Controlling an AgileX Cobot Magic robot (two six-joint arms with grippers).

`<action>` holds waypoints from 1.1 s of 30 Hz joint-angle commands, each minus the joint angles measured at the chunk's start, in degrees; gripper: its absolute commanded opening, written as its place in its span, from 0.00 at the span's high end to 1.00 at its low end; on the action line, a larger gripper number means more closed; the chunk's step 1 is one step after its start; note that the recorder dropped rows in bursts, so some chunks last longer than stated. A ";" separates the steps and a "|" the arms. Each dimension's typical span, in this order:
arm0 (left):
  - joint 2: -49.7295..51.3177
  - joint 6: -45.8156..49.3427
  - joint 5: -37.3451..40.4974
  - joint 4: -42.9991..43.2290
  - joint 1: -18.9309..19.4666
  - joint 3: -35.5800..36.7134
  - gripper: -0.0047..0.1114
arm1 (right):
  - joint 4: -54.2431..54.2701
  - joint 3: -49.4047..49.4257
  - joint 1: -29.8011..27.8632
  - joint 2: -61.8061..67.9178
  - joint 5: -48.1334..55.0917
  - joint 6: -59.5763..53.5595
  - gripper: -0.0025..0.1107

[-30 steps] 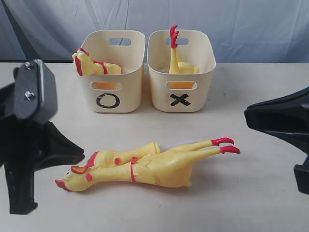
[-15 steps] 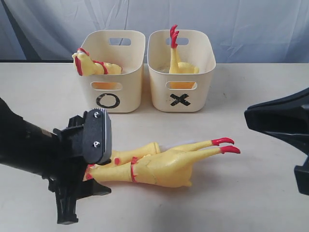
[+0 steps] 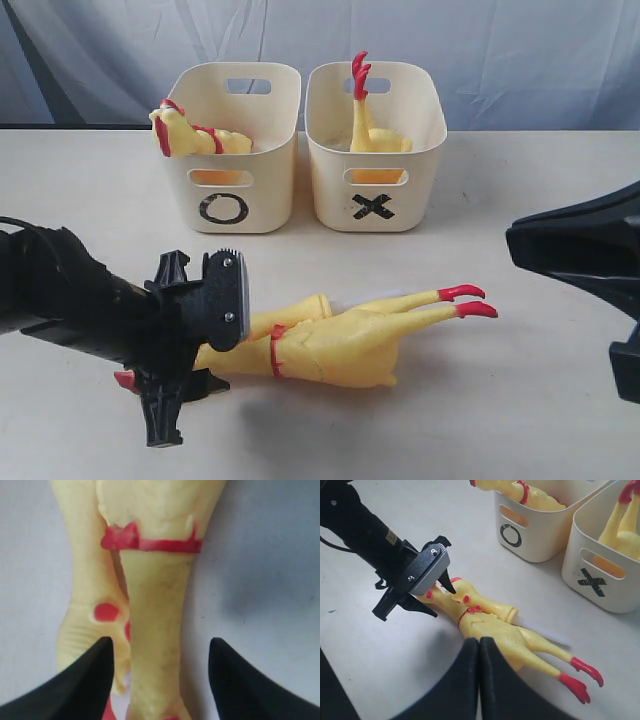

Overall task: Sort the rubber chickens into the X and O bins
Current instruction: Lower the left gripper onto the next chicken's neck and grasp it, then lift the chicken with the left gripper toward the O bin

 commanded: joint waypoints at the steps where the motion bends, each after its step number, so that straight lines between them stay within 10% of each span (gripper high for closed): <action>1: 2.31 0.01 -0.83 -0.23 -0.34 0.14 0.49 | 0.80 0.18 0.08 -0.38 -0.50 -0.09 0.99; 8: 4.03 0.01 -1.11 -0.39 -0.34 0.14 0.53 | 1.03 0.18 0.08 -0.38 -0.50 -0.09 0.99; 16: 4.03 0.01 -2.26 -2.13 -0.34 0.14 0.96 | 1.03 0.18 0.08 -0.38 -0.50 -0.09 0.99; 33: -2.80 2.59 7.75 -12.27 -0.34 0.14 0.96 | 1.03 0.18 0.08 -0.38 -0.50 -0.09 0.99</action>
